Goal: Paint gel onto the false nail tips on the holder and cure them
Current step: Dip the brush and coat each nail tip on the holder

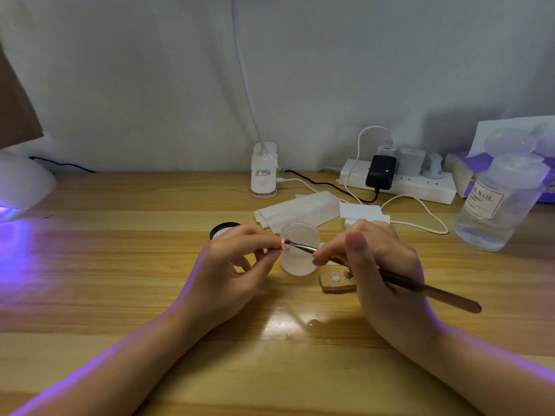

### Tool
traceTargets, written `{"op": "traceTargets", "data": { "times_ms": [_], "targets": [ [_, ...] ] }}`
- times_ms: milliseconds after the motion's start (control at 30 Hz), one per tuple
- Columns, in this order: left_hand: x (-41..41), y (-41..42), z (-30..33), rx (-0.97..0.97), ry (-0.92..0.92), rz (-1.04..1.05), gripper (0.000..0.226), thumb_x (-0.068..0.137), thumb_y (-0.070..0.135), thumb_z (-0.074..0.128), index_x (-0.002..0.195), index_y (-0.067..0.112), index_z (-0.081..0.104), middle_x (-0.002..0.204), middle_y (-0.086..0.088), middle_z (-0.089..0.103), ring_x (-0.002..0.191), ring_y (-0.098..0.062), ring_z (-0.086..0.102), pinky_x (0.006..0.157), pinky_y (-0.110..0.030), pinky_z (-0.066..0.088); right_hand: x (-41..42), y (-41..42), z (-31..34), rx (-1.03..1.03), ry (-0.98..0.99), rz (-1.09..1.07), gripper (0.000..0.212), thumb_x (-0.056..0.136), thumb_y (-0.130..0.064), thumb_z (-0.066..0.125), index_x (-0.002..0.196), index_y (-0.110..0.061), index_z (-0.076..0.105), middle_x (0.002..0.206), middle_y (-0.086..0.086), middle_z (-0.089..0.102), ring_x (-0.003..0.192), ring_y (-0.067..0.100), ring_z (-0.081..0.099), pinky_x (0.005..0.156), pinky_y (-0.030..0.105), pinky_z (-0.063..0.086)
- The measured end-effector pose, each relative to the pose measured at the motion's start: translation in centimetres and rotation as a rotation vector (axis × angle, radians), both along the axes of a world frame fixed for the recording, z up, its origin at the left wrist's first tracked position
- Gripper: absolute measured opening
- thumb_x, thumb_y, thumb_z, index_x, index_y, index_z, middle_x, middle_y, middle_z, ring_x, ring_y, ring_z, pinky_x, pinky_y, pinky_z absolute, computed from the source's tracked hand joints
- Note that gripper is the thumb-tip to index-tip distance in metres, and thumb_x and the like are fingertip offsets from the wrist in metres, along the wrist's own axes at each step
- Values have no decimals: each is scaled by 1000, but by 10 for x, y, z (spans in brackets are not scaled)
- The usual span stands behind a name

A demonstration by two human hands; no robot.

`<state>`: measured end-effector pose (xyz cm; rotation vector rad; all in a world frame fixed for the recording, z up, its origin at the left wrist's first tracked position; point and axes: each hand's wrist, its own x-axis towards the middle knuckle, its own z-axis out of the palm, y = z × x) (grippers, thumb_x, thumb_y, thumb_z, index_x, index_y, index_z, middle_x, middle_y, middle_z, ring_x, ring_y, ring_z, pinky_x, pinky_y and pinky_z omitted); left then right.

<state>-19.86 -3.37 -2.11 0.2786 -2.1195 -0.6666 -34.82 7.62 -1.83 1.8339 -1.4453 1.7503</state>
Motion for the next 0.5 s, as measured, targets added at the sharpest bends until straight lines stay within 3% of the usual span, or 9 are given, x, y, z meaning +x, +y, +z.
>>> {"op": "traceTargets", "data": {
  "times_ms": [367,500],
  "targets": [
    [1,0,-1,2,-1,-5,24,78,8,63,91,27,65,83,8,62,67,-9,55,50,-19,45,0,-1,-4,69,-4,-17,55,96,-44,27,76,-15,69,73,-10,65,75,0,59,71,42,45],
    [1,0,-2,25,-6,0,22,78,9,64,94,25,66,83,10,61,65,-9,53,50,-18,45,0,1,-4,78,-44,2,52,96,-46,25,71,-23,65,64,-13,62,70,-6,56,73,29,40]
  ]
}}
